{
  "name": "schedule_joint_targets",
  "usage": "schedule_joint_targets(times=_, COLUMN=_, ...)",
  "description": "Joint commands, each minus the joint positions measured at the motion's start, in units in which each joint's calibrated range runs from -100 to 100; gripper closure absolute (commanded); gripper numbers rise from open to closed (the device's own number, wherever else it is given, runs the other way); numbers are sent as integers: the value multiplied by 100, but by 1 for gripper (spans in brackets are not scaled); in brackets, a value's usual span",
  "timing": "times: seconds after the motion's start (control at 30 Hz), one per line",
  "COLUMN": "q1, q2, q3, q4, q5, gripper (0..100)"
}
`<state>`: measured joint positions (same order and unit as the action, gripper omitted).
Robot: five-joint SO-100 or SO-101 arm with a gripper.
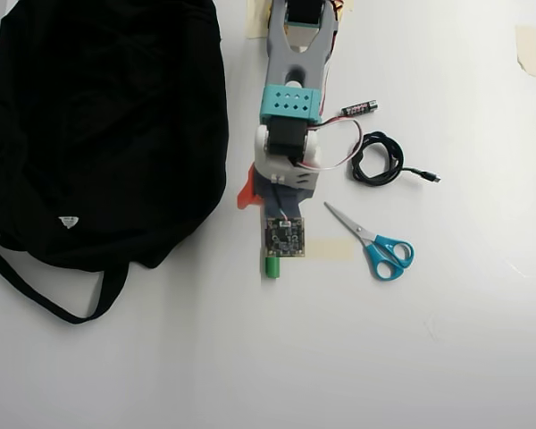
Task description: Put the green marker into the black bag
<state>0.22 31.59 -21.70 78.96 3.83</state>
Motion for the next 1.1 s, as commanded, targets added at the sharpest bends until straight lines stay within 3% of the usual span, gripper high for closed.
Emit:
schedule_joint_targets(times=0.0, q1=-127, q2=-47, q3=-238, q4=97, q5=-16, gripper=69)
schedule_joint_targets(times=1.07, q1=-142, q2=1131, q3=-894, q4=131, q5=-247, gripper=68)
